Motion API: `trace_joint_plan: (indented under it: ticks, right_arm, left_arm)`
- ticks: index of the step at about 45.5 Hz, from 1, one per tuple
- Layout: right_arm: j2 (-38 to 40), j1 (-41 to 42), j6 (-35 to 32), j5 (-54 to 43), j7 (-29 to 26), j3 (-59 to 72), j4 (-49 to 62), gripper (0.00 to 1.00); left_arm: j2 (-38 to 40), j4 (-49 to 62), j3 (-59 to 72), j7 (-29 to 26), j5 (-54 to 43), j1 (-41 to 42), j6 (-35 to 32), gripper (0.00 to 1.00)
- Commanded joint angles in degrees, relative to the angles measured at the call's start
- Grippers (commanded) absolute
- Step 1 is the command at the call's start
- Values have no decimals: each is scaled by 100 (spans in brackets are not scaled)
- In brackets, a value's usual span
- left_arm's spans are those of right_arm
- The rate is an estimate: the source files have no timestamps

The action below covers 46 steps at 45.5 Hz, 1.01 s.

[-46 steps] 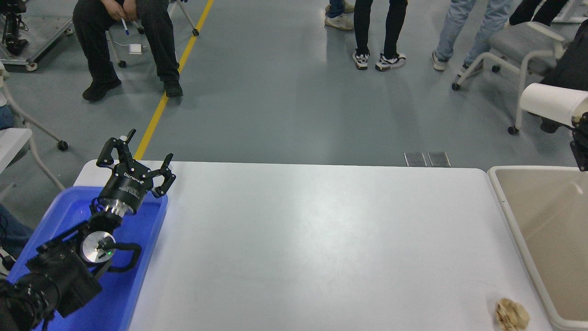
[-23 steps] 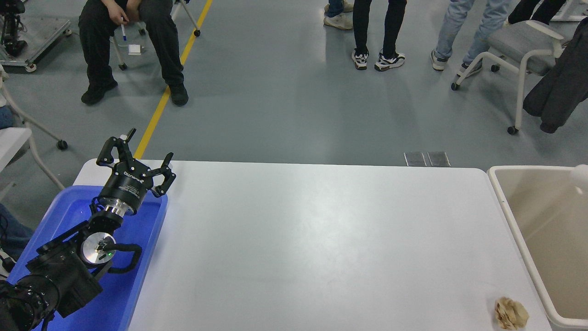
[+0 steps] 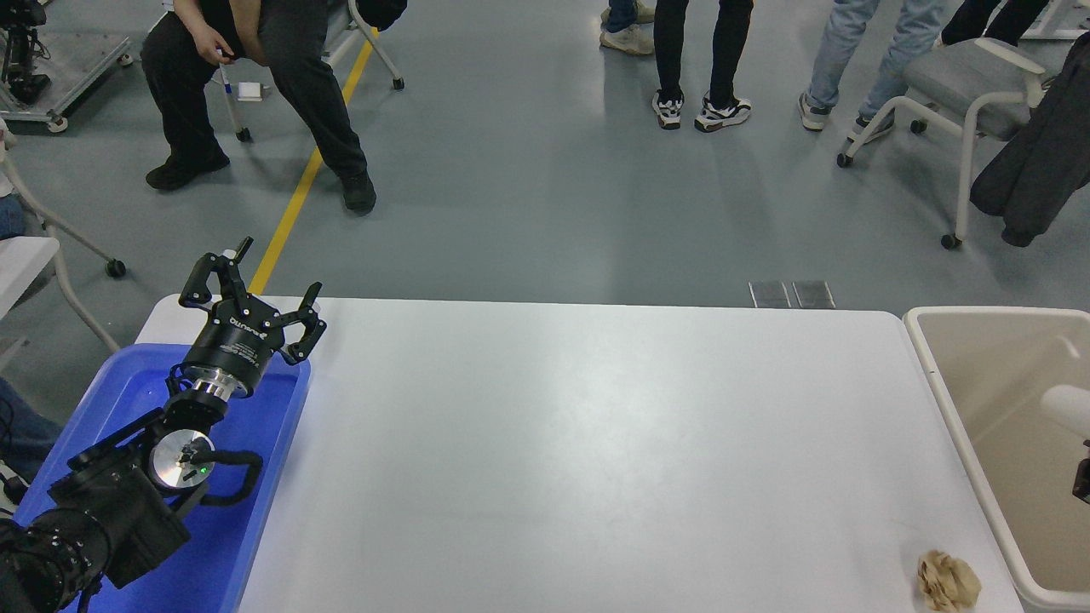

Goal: Dispose of the paper cup in the dustbin

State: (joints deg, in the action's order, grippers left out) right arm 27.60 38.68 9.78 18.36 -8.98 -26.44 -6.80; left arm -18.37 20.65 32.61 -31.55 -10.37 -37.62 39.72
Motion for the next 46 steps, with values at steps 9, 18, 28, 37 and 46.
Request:
trace_joint_plan:
  ticks: [9,18,28,37,46]
  right_arm:
    - [-343,-124,252,-87,511,-142,249,0]
    - [-449,-150,296,-78,520,-160,249,0]
    - [-519,-159,261,-61,520,-204,249,0]
    - [-519,-212,234,-16,520,-283,249,0]
    - [-510,-229,208,-16,520,-494,240,89]
  left_arm:
    - [0,0,0,-1,0,0,-9,100]
    - [0,0,0,-1,0,0,-9,100]
    - [0,0,0,-1,0,0,-9,100]
    - [0,0,0,-1,0,0,-9,100]
    - [0,0,0,-1,0,0,-9,100]
